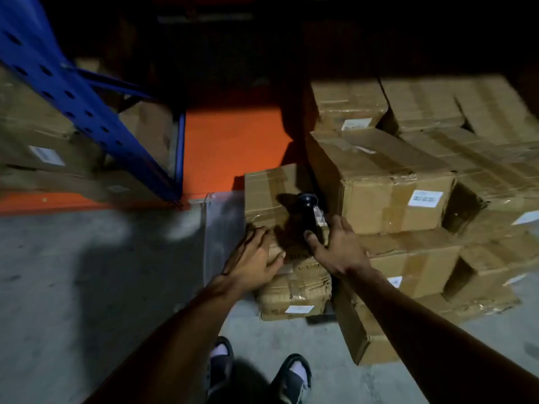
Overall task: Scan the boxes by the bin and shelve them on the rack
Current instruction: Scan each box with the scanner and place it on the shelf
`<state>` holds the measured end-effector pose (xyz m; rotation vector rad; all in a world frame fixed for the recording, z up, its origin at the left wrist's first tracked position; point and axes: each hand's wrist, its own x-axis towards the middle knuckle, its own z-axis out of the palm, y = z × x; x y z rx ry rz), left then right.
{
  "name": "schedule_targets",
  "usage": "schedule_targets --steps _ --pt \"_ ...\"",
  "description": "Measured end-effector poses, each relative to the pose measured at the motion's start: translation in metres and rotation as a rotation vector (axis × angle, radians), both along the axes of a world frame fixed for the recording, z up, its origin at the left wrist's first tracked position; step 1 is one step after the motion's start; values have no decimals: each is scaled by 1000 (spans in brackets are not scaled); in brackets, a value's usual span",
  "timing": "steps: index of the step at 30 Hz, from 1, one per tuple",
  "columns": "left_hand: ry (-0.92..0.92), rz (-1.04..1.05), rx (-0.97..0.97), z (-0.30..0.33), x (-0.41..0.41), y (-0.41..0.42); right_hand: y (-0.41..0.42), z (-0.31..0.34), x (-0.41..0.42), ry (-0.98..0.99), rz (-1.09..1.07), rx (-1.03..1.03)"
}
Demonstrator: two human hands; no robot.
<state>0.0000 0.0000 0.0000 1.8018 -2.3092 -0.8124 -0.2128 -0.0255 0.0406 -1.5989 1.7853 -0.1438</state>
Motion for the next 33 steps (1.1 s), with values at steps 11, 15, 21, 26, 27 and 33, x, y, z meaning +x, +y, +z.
schedule_targets --steps 11,15,21,26,27,33 --pt "251 67 -77 -99 15 -8 -60 -76 42 21 -212 -33" --pt "159 -23 -104 -104 17 -7 -69 -70 31 -177 -287 148" --pt "109 -142 -51 -112 22 -10 -9 -36 16 -696 -482 36" --pt "57 -275 -114 -107 26 -10 70 -23 22 -1033 -712 38" --pt "12 -335 -152 -107 29 -9 83 -22 25 -1101 -743 30" --pt "-296 -540 -129 -108 40 -18 137 -39 36 -881 -760 -38"
